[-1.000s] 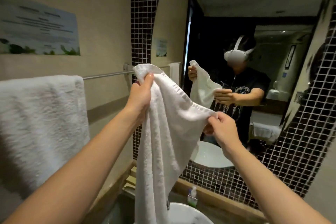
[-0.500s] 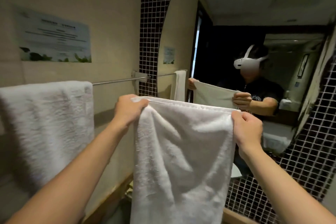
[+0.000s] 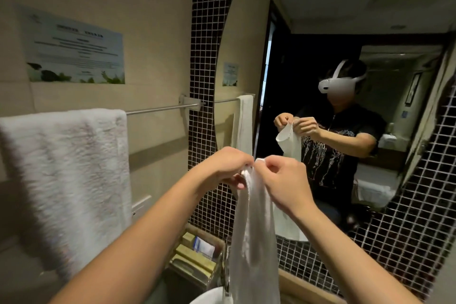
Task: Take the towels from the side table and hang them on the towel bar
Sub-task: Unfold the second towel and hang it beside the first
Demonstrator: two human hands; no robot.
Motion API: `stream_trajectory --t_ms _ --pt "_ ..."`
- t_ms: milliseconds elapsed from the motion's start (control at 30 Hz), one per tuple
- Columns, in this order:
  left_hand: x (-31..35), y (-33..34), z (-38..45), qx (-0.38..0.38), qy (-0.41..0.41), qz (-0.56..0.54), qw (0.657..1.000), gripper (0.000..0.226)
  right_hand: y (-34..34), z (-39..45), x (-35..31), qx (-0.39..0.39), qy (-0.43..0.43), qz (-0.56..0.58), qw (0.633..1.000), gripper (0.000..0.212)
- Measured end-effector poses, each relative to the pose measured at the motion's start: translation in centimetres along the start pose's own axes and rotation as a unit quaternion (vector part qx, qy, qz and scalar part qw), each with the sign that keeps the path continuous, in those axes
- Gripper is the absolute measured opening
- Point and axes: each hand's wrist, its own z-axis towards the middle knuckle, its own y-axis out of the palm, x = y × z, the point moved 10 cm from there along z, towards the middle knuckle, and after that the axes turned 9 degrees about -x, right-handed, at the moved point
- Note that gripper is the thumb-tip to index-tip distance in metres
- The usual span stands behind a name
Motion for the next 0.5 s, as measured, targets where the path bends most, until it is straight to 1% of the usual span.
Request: stream_trajectory --t_ms 67,133,267,400,467,500 --pt "0.3 0.1 0.2 0.007 0.014 -0.033 0.999 0.011 0.0 -0.1 -1.0 0.002 -0.025 -0.011 1.0 0.04" --pt "0.5 0.0 0.3 0.018 0.023 -0.038 0.999 0.015 0.1 -0.4 -1.6 0.003 -0.044 -0.03 0.999 0.037" --pt "0.6 -0.7 0.5 0.073 0.027 0.021 0.997 0.018 0.6 -0.9 -2.7 -0.005 -0.071 -0.068 0.995 0.03" --pt "0.5 -1.5 0.5 0.087 0.034 0.004 0.996 0.013 1.5 -1.1 -2.2 -0.037 -0.064 -0.061 0.995 0.021" --pt "0.6 -1.7 0.3 0.082 0.042 0.015 0.996 0.013 1.5 -1.1 -1.7 -0.029 -0.058 -0.06 0.996 0.014" --pt "0.7 -1.8 0.3 0.075 0.047 0.027 0.996 0.014 1.5 -1.0 -1.5 -0.022 -0.053 -0.052 0.997 0.015"
